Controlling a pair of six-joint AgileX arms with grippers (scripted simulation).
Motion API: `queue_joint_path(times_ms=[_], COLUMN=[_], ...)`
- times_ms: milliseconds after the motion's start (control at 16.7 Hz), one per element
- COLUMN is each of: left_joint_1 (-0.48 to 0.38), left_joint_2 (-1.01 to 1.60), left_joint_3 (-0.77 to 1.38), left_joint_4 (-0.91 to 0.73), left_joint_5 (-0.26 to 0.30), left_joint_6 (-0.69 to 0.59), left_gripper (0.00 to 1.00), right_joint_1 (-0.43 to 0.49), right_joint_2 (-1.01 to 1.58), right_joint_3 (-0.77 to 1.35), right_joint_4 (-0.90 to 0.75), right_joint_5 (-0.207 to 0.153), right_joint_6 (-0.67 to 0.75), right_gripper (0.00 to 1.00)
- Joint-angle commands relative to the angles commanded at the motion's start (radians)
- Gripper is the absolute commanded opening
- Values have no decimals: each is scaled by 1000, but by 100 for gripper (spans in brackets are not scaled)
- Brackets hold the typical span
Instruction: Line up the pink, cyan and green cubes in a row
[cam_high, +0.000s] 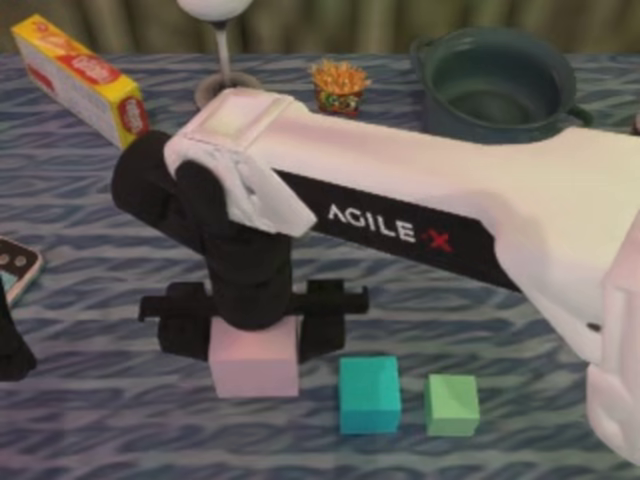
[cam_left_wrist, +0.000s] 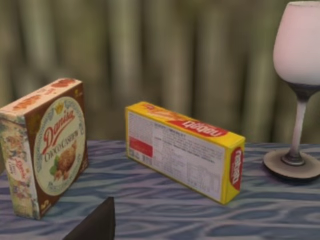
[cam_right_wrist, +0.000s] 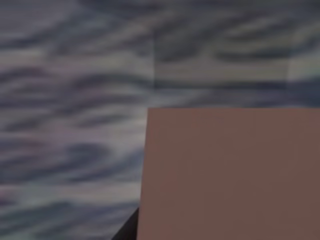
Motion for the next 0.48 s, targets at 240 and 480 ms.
queue_joint_path(times_ms=[240,480], left_joint_1=[0,0], left_joint_2=[0,0], left_joint_3=[0,0], left_joint_4=[0,0], left_joint_5=[0,0], left_joint_6=[0,0], left_gripper=[100,100], right_joint_1=[45,42], right_joint_2=[14,10], right_joint_3=[44,39], right_joint_4=[-16,-9], right_joint_5=[2,0], right_joint_6=[52,52], right_gripper=[0,0])
